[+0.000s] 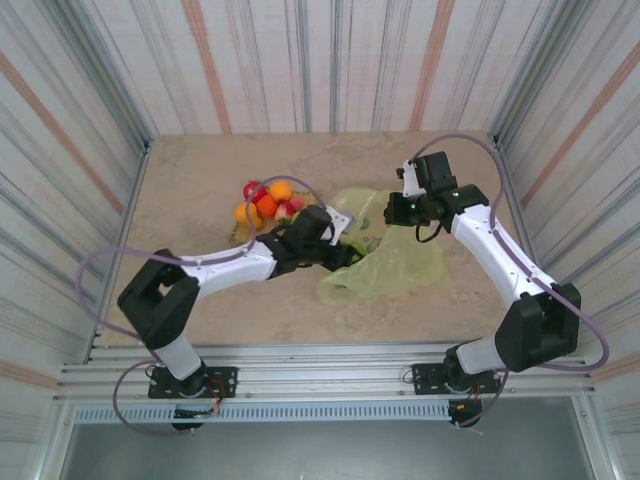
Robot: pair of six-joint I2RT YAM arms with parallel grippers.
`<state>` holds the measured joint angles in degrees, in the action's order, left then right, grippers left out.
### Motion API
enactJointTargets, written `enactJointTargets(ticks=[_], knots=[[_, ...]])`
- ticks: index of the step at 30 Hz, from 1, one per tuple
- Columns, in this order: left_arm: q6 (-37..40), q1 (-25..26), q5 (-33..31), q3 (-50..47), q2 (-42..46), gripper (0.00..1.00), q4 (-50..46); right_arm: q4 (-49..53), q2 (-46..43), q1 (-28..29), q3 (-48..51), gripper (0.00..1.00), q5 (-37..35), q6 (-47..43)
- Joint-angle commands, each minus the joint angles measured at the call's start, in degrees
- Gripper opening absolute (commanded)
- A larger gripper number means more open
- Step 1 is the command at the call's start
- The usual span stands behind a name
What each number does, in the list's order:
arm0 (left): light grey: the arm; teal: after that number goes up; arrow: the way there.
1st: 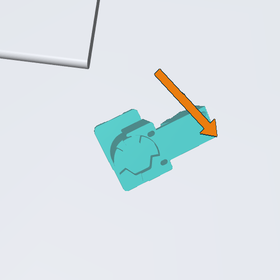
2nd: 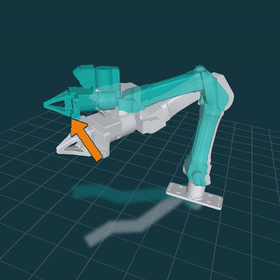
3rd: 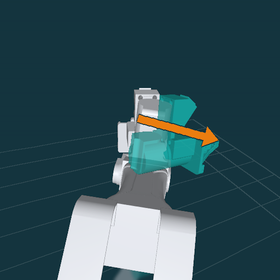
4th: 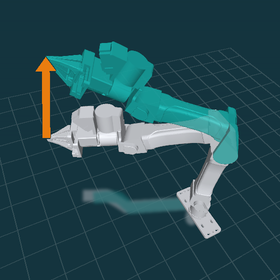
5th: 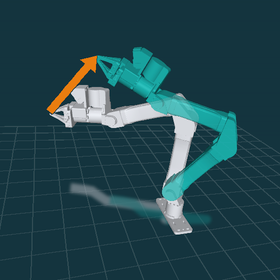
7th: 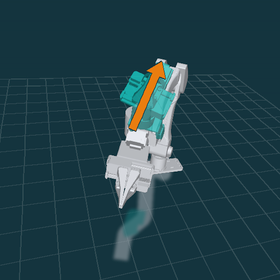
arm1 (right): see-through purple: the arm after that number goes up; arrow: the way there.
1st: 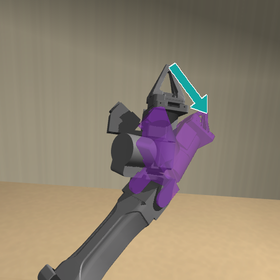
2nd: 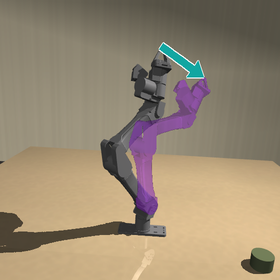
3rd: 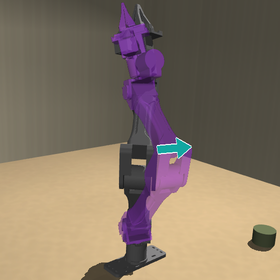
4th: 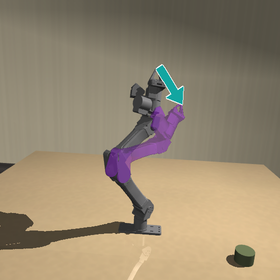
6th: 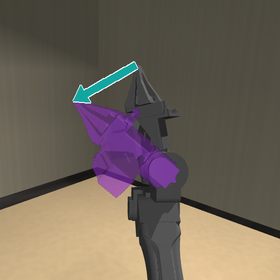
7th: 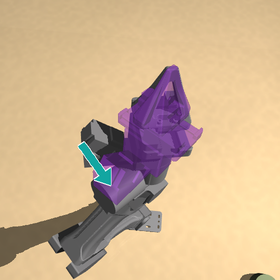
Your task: Place the fruits into the plastic bag
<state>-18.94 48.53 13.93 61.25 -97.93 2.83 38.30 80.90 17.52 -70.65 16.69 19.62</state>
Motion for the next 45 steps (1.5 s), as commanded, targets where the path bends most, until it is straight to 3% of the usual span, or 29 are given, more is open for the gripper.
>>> enactJointTargets(ticks=[1, 10, 17, 21, 25, 37, 45], knots=[[-3.25, 0.62, -0.72, 3.43, -4.52, 0.56, 9.18, 1.18, 0.19, -1.02, -0.93, 0.00, 5.15, 2.48], [-6.10, 5.89, -8.40, 12.78, -17.92, 0.69, 15.16, -3.40, -0.47, -3.44, 2.12, 0.00, 12.47, 5.29], [-6.43, 6.19, -8.60, 13.55, -19.47, 0.88, 14.74, -3.68, -0.96, -5.37, 3.62, 0.00, 12.82, 4.27], [-4.05, 5.97, -8.60, 11.86, -16.69, 0.97, 13.11, -2.31, -1.28, -5.89, 3.78, 0.00, 11.25, 2.34], [-3.39, 4.80, -6.48, 8.90, -12.82, 0.99, 11.94, -0.89, -1.64, -6.49, 3.52, 0.00, 9.24, 0.68], [0.70, -2.04, 15.10, -5.77, 6.97, 0.97, 7.93, -1.43, 0.06, -6.80, 3.35, 0.00, 3.49, 0.32], [3.68, -9.68, 18.94, -12.95, 21.38, 0.97, -1.99, -2.18, 0.94, -6.80, 3.06, 0.00, 3.63, 0.35]])
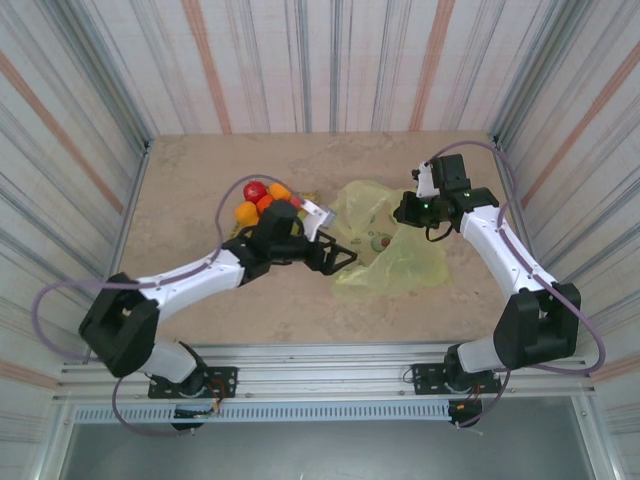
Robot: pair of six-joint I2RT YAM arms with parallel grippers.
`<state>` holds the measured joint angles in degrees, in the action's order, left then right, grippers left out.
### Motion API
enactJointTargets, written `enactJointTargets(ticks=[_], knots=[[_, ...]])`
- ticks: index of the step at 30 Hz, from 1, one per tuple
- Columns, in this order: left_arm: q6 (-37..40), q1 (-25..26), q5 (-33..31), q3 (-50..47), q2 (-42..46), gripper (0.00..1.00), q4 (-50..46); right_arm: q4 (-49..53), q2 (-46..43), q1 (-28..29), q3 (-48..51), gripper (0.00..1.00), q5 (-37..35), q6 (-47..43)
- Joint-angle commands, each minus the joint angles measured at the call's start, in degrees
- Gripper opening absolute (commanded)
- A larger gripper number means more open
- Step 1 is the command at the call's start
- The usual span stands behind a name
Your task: Place the fruits into the plastic bag
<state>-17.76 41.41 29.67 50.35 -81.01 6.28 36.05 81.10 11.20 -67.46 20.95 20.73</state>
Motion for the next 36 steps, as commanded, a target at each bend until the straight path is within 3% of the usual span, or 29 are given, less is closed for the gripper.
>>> enactJointTargets(ticks=[1, 4, 9, 12, 16, 25, 36], knots=[[2.80, -3.68, 2.92, -2.78, 6.40, 0.97, -6.36, -0.06, 0.76, -0.44, -0.06, 0.00, -0.54, -0.78], [3.22, -7.35, 1.14, -4.67, 11.44, 0.97, -8.54, -0.32, 0.65, -0.48, 0.14, 0.00, -0.55, -0.78], [-2.78, -16.73, -12.75, -5.51, 17.06, 0.98, -15.17, -0.75, 0.06, -0.41, 0.55, 0.00, -0.28, -1.04], [-5.25, -23.94, -15.49, -5.76, 17.13, 0.98, -15.58, -1.61, -0.04, -0.40, 1.15, 0.00, 0.05, -1.02], [-3.62, -28.83, -19.17, -2.68, 12.20, 0.98, -15.94, -2.30, 0.21, -0.39, 1.20, 0.00, 1.04, -0.96], [-2.10, -30.77, -22.52, 8.63, -5.20, 0.99, -19.37, -2.48, 0.56, -0.40, 0.71, 0.00, 1.71, -1.45], [0.05, -31.30, -25.62, 16.29, -16.93, 0.98, -22.61, -2.57, 0.99, -0.39, 1.03, 0.00, 2.08, -2.10]])
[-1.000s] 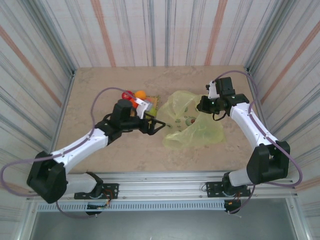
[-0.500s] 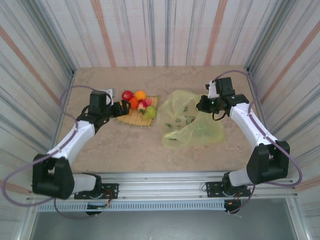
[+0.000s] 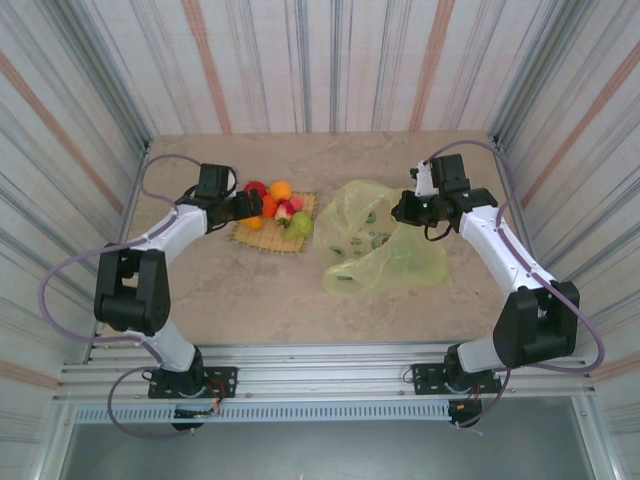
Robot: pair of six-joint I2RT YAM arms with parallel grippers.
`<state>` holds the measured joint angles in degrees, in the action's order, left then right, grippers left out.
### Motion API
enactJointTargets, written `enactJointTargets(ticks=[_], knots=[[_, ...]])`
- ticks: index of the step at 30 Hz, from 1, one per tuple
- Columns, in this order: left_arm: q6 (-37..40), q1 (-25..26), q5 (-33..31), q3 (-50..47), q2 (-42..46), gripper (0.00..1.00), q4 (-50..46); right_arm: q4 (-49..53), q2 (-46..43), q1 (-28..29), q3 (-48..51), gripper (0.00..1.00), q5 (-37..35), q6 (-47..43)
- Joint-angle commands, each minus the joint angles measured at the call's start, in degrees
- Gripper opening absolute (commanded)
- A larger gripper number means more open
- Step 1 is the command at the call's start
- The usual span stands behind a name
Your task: Place the fruits into the plastic bag
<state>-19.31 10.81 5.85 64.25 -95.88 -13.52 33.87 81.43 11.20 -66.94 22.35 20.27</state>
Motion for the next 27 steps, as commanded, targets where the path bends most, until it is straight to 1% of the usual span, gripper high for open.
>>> enactJointTargets(ticks=[1, 9, 13, 18, 27], knots=[[1.89, -0.83, -1.83, 2.78, -2.97, 0.98, -2.80, -0.30, 0.68, -0.39, 0.54, 0.00, 0.69, -1.68], [2.17, -1.38, 0.32, 3.85, -6.39, 0.96, -1.43, 0.06, 0.53, -0.46, 0.65, 0.00, 0.15, -2.17], [2.17, -1.73, 1.32, 3.78, -7.51, 0.93, -0.98, 0.15, 0.90, -0.52, 0.38, 0.00, 0.16, -2.17], [1.94, -2.46, 2.78, 3.35, -8.59, 0.86, 0.05, 0.41, 1.25, -0.40, -0.10, 0.00, 0.28, -2.25], [1.91, -2.99, 4.82, 3.25, -10.50, 0.81, 2.07, 1.20, 1.42, -0.41, -0.66, 0.00, 0.11, -2.31]])
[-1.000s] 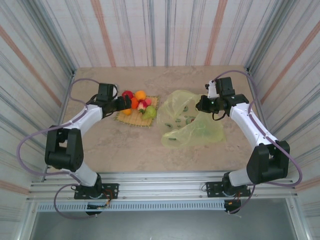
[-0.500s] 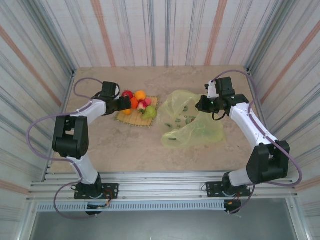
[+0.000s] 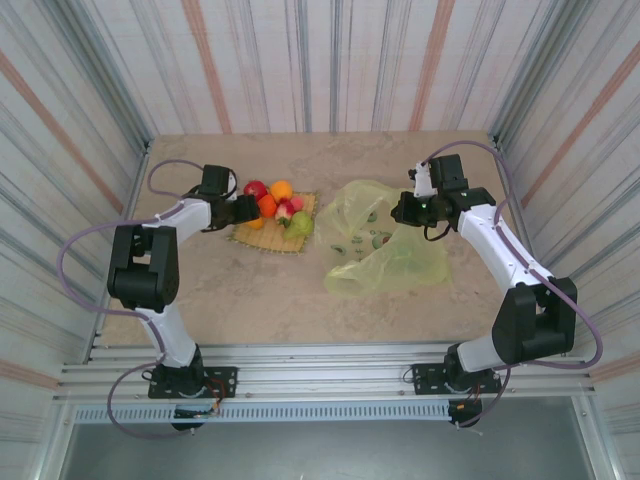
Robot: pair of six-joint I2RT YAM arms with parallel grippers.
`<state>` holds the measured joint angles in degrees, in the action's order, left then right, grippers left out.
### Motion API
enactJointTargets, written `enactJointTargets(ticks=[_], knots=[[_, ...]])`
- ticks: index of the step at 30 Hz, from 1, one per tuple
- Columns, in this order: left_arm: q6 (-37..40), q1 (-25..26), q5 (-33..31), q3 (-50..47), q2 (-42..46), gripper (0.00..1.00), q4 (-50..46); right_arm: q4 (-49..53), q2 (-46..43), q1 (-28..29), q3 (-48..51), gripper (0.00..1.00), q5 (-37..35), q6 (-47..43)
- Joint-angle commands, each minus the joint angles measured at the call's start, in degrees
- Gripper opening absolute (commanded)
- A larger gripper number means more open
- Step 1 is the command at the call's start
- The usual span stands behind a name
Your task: Place the fruits into the plastic bag
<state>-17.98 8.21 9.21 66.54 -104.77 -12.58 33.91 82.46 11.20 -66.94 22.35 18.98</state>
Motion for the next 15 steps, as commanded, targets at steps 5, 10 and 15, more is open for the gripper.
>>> enactJointTargets(ticks=[5, 10, 15], knots=[[0.58, -0.47, 1.88, 0.95, -1.17, 0.73, 1.15, 1.51, -0.01, -0.39, -0.56, 0.00, -0.35, -1.14], [0.22, -0.47, 1.33, -1.39, 2.30, 0.67, 1.51, 1.34, -0.03, -0.30, -0.15, 0.00, -0.26, -1.05], [0.15, -0.47, 0.73, -4.96, 8.30, 0.62, 0.92, 1.33, -0.22, -0.27, -0.04, 0.00, -0.20, -0.97]])
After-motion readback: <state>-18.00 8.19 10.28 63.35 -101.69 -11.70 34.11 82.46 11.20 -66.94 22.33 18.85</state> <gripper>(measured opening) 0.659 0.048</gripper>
